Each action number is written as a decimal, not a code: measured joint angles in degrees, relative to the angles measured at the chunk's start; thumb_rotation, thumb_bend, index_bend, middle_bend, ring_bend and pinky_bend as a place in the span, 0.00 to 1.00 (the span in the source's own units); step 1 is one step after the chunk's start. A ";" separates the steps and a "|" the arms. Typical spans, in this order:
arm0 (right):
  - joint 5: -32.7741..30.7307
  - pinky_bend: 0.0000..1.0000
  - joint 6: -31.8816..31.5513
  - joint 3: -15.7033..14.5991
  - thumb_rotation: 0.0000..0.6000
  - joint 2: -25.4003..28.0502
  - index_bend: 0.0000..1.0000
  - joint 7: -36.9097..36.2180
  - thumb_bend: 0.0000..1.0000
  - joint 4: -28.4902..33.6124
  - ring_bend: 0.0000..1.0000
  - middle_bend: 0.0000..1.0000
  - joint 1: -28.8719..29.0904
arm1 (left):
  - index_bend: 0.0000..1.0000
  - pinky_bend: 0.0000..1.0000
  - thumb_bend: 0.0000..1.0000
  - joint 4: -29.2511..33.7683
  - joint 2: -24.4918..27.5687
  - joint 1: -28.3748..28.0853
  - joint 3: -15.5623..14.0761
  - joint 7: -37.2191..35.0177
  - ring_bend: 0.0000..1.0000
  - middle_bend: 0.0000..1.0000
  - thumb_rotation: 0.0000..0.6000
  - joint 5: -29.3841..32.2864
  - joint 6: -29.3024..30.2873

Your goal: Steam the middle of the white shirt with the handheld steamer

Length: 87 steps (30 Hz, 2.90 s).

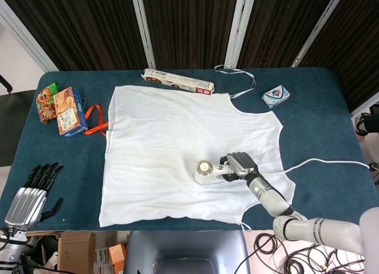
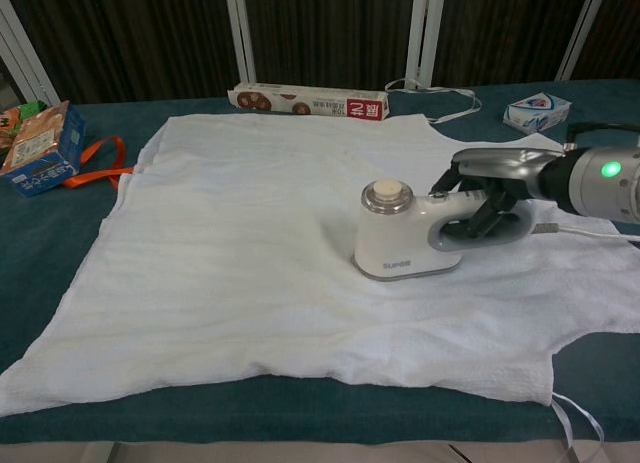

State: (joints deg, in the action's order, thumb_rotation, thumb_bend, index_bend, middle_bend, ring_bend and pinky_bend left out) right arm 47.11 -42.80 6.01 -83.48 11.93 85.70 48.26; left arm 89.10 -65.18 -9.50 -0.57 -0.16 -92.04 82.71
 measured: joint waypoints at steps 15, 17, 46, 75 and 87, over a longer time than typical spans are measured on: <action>-13.20 1.00 1.68 4.53 1.00 -4.88 1.00 4.78 0.73 -13.59 1.00 1.00 6.24 | 0.00 0.00 0.38 0.07 -0.35 -0.38 0.01 0.94 0.01 0.05 1.00 0.60 -1.04; -14.39 1.00 2.03 4.86 1.00 -5.78 1.00 5.27 0.73 -15.12 1.00 1.00 6.94 | 0.00 0.00 0.38 0.05 -0.41 -0.48 0.04 1.02 0.01 0.05 1.00 0.70 -1.20; -3.94 1.00 1.36 -0.53 1.00 -2.04 1.00 7.46 0.73 5.97 1.00 1.00 6.02 | 0.00 0.00 0.38 0.26 -0.46 -0.58 -0.07 1.03 0.01 0.05 1.00 0.22 -0.74; -9.24 1.00 0.73 3.15 1.00 -4.37 1.00 4.62 0.73 -10.39 1.00 1.00 5.26 | 0.00 0.00 0.38 0.32 -0.36 -0.90 -0.21 0.91 0.01 0.05 1.00 0.25 -1.40; 2.48 1.00 1.50 0.39 1.00 1.35 1.00 -0.27 0.73 -1.10 1.00 1.00 0.44 | 0.00 0.00 0.38 0.52 -0.19 -0.82 -0.32 0.88 0.01 0.05 1.00 0.12 -1.16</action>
State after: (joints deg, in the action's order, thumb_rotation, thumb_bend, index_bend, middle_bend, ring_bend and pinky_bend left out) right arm 49.59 -41.30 6.39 -82.13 11.66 84.60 48.71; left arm 89.62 -65.37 -10.32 -0.89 0.71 -91.93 81.55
